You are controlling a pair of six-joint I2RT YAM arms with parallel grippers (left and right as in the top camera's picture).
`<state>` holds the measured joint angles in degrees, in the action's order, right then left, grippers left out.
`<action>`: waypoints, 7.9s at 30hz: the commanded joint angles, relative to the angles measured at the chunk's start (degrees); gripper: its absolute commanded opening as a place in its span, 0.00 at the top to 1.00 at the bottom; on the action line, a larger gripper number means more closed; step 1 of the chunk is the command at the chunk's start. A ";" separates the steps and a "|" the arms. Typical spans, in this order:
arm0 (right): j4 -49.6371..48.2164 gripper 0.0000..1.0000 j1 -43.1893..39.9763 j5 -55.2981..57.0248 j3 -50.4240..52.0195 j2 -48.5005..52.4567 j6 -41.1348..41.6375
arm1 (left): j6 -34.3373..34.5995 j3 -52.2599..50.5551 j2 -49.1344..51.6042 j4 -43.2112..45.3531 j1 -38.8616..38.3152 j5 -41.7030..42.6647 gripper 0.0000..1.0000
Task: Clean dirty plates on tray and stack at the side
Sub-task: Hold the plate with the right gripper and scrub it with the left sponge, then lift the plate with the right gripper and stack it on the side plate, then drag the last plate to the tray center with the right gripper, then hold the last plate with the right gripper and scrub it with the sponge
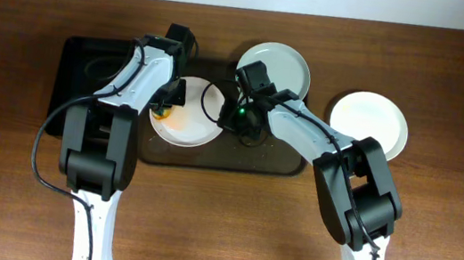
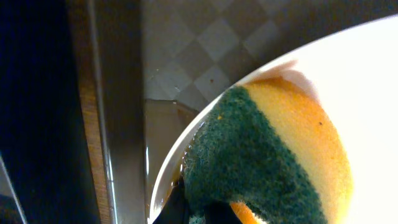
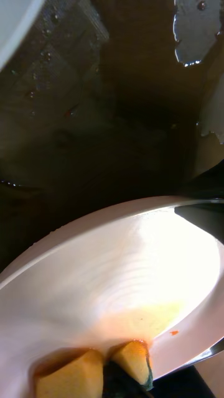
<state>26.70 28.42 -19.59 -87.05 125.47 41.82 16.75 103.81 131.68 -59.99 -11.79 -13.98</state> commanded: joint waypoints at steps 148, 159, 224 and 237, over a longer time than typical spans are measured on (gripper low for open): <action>-2.97 0.96 -12.48 12.90 9.62 -6.99 4.96 | -16.33 31.23 3.43 -15.04 10.69 30.75 0.99; 10.38 0.58 -7.98 8.61 -8.50 -6.71 -39.32 | -16.33 31.23 3.43 -14.08 10.69 30.75 0.99; 9.94 0.96 -6.47 4.98 -10.03 5.20 -13.90 | -19.78 31.23 20.06 -33.53 -1.92 21.44 0.99; 9.92 0.96 -6.47 4.81 -10.03 5.20 -13.92 | 6.67 31.26 24.11 -15.50 -1.92 -1.64 0.99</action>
<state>35.68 21.47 -14.96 -97.01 129.60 29.89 9.30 136.75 149.49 -74.08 -15.29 -2.63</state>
